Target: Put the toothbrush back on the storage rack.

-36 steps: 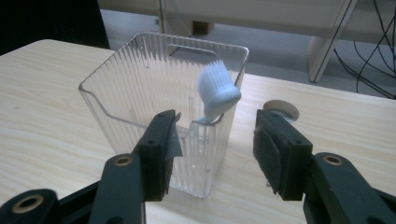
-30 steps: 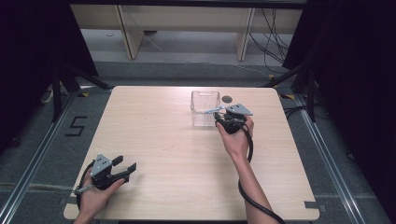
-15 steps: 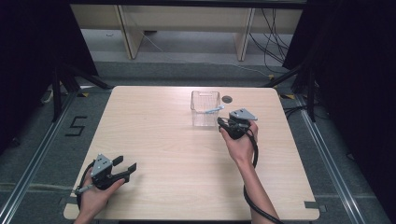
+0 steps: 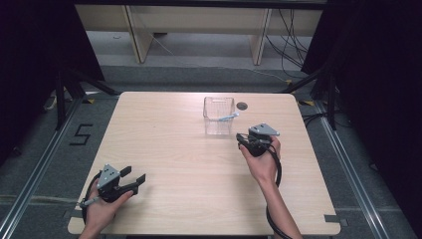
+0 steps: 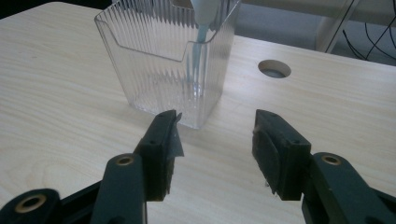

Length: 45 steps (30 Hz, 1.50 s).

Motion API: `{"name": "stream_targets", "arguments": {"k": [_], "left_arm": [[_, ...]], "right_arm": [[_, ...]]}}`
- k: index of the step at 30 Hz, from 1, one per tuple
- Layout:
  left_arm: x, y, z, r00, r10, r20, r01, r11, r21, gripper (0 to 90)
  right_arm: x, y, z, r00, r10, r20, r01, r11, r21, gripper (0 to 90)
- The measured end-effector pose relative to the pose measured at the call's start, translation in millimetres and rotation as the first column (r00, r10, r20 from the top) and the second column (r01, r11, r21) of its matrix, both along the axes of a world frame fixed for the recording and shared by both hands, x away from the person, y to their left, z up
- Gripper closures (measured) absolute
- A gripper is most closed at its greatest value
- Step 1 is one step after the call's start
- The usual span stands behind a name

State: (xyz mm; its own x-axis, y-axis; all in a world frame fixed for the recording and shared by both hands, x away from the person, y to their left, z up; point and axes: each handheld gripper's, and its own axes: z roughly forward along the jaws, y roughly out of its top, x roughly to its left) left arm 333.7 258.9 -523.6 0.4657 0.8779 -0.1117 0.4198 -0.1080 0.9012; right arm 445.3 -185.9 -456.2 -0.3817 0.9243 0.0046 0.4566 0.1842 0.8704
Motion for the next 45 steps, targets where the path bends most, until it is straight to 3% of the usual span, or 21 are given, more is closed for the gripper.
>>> {"name": "stream_targets", "arguments": {"k": [3,6,7,11,13,14,19,22,23,24,28,29,30,31,39,41,43,45], "left_arm": [[-0.3,-0.7,0.2,1.0,0.003,0.0,-0.003,1.0,0.006,32.7],[-0.5,-0.9,0.4,1.0,0.004,-0.002,-0.004,1.0,0.007,32.7],[-0.4,-0.9,0.4,1.0,0.004,-0.003,-0.004,1.0,0.007,32.7],[-0.4,-0.9,0.4,1.0,0.004,-0.003,-0.004,1.0,0.006,32.7],[-0.5,-0.9,0.4,1.0,0.004,-0.002,-0.004,1.0,0.005,32.7],[-0.5,-0.9,0.4,1.0,0.005,-0.002,-0.005,1.0,0.005,32.7],[-0.5,-0.9,0.4,1.0,0.005,-0.001,-0.005,1.0,0.004,32.7],[-0.6,-1.0,0.4,1.0,0.005,0.0,-0.005,1.0,0.003,32.7],[-0.6,-0.9,0.4,1.0,0.006,0.0,-0.006,1.0,0.003,32.7],[-0.4,-0.9,0.0,1.0,0.005,0.004,-0.005,1.0,-0.003,32.6],[-0.5,-1.0,0.1,1.0,0.004,0.004,-0.004,1.0,-0.001,32.6],[-0.7,-1.2,0.3,1.0,0.004,0.003,-0.004,1.0,0.003,32.6],[-0.7,-1.2,0.3,1.0,0.004,0.003,-0.004,1.0,0.003,32.7],[-0.9,-1.3,0.4,1.0,0.003,0.003,-0.003,1.0,0.004,32.7],[-0.8,-1.4,0.4,1.0,0.005,0.002,-0.005,1.0,0.006,32.7],[-0.9,-1.5,0.4,1.0,0.004,0.002,-0.004,1.0,0.007,32.7],[-0.9,-1.6,0.5,1.0,0.003,0.003,-0.003,1.0,0.006,32.7],[-1.0,-1.8,0.4,1.0,0.004,0.004,-0.004,1.0,0.008,32.7]], "right_arm": [[-6.8,-1.5,-0.6,0.9994,-0.023,-0.026,0.023,1.0,0.004,50.7],[-10.1,-5.6,-5.0,0.9999,0.0,-0.012,0.0,1.0,-0.005,50.7],[-13.8,-6.9,-6.1,0.9995,-0.001,-0.033,0.001,1.0,-0.002,50.8],[-20.4,-11.8,-9.5,0.9994,-0.002,-0.035,0.001,1.0,-0.011,50.8],[-23.3,-10.0,-10.3,0.9986,-0.025,-0.047,0.026,1.0,0.01,50.8],[-24.8,-13.6,-12.0,0.9991,-0.001,-0.043,0.001,1.0,-0.007,50.9],[-30.4,-16.5,-14.0,0.9988,0.001,-0.049,-0.001,1.0,-0.017,50.8],[-35.7,-17.7,-15.7,0.9987,-0.009,-0.051,0.009,1.0,-0.013,50.8],[-38.6,-16.3,-15.8,0.9966,-0.014,-0.081,0.015,1.0,0.006,50.7],[-38.5,-19.4,-17.8,0.9986,0.007,-0.053,-0.007,1.0,-0.013,50.7],[-46.5,-22.4,-22.3,0.9969,0.012,-0.078,-0.012,1.0,0.001,50.6],[-52.0,-22.5,-24.3,0.9955,-0.021,-0.092,0.022,1.0,0.011,50.6],[-50.9,-25.5,-25.9,0.9977,-0.003,-0.067,0.003,1.0,-0.008,50.5],[-53.4,-26.7,-25.6,0.9965,-0.007,-0.084,0.006,1.0,-0.016,50.5],[-62.7,-38.9,-32.2,0.9973,-0.005,-0.074,0.005,1.0,-0.01,50.4],[-66.2,-43.1,-33.7,0.996,-0.011,-0.088,0.01,1.0,-0.005,50.4],[-70.0,-43.8,-36.7,0.9955,-0.046,-0.083,0.047,0.999,0.012,50.4],[-71.5,-49.0,-39.1,0.9965,-0.035,-0.076,0.035,0.999,-0.007,50.3]]}}
